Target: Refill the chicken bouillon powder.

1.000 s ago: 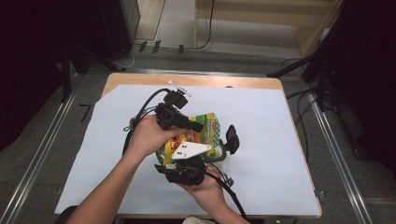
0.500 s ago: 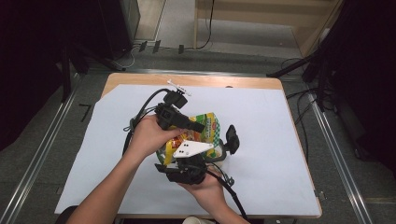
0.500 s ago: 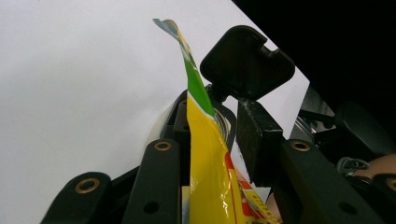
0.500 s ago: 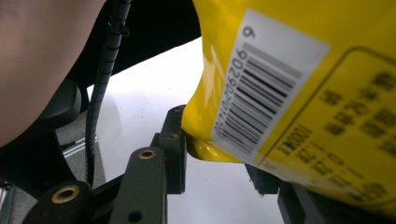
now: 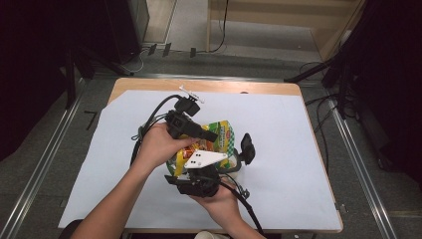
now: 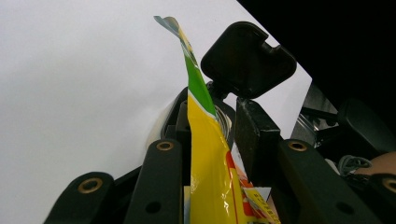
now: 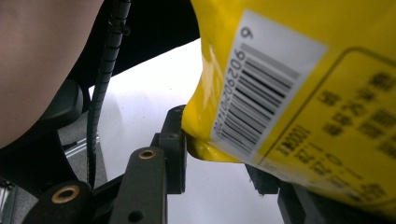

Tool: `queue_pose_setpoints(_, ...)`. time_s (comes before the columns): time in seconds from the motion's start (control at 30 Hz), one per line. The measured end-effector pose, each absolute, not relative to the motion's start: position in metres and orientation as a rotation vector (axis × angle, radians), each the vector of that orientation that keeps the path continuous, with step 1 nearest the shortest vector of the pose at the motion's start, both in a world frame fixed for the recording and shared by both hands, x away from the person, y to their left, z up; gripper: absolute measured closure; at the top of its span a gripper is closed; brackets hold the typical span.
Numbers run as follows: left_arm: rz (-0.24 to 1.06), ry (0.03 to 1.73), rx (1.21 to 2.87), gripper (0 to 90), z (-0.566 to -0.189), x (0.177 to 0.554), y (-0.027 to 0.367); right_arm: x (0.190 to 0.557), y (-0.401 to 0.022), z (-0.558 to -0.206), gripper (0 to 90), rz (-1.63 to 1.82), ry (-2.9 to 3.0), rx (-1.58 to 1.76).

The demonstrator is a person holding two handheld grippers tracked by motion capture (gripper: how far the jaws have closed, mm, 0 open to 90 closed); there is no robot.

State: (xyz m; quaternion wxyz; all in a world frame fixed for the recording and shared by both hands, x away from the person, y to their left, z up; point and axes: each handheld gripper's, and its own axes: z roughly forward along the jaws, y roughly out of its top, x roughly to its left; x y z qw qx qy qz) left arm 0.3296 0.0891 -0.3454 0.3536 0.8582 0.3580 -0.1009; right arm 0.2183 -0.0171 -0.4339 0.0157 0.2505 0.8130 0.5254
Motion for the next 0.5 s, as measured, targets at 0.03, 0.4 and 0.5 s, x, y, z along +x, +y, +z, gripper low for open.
queue_pose_setpoints(0.03,-0.260,0.926,2.220,72.1,-0.3457,0.3297,0.0889,0.2183,-0.0171,-0.4340,64.6,1.633,2.529,0.778)
queue_pose_setpoints(0.4,-0.258,0.926,2.227,72.5,-0.3463,0.3303,0.0889,0.2191,-0.0166,-0.4353,64.5,1.613,2.530,0.766)
queue_pose_setpoints(0.5,-0.257,0.926,2.223,72.6,-0.3453,0.3295,0.0888,0.2179,-0.0167,-0.4341,64.6,1.625,2.528,0.773)
